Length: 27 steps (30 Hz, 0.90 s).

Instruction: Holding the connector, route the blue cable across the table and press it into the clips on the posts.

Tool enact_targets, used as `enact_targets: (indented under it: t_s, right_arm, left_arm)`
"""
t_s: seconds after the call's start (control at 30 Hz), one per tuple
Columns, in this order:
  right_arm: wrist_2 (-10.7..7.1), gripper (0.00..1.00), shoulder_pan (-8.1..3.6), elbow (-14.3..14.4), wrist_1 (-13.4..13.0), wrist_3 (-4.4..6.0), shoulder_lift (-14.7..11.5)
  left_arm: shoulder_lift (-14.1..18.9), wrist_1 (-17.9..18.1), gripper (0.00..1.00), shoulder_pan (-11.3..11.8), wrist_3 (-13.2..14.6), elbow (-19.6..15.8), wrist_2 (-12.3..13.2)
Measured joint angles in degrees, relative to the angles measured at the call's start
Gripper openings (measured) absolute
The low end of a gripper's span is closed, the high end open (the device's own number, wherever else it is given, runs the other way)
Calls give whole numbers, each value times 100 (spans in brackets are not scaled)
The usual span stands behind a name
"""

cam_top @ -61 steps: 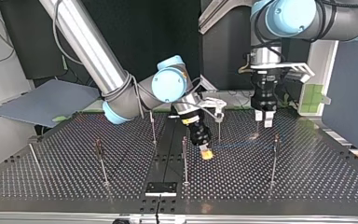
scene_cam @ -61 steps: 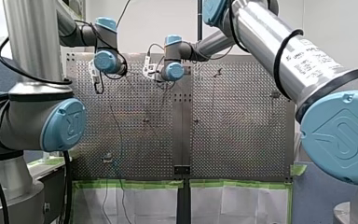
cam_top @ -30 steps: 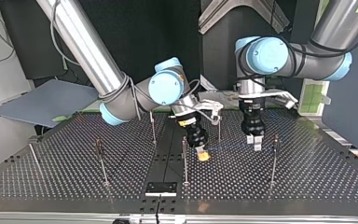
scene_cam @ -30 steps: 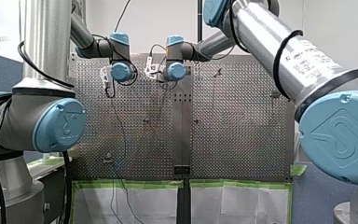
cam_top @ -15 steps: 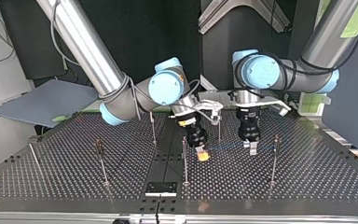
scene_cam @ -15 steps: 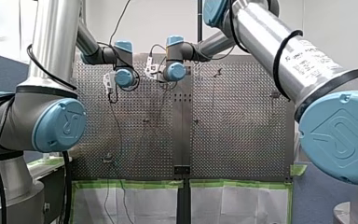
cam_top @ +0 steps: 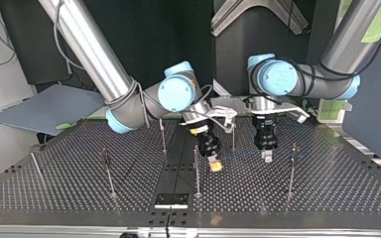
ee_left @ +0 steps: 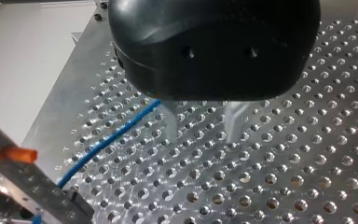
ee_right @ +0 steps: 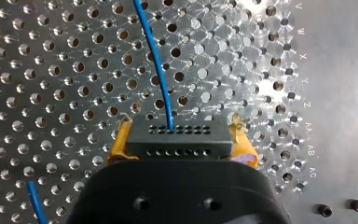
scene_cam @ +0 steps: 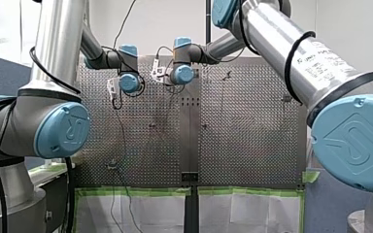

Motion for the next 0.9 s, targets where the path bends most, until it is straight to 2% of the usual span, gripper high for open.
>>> enact_targets:
  t_s: [0.43, 0.63, 0.9]
  right_arm:
    - [6, 0, 29, 50, 36, 0, 15]
    - [74, 0, 29, 222, 54, 0, 19]
    - [155, 0, 10, 549, 89, 0, 20]
  left_arm:
    - [1, -197, 0, -71, -5, -101, -201]
    - [2, -221, 0, -114, 10, -315, -235]
    - [0, -112, 0, -115, 25, -664, -410]
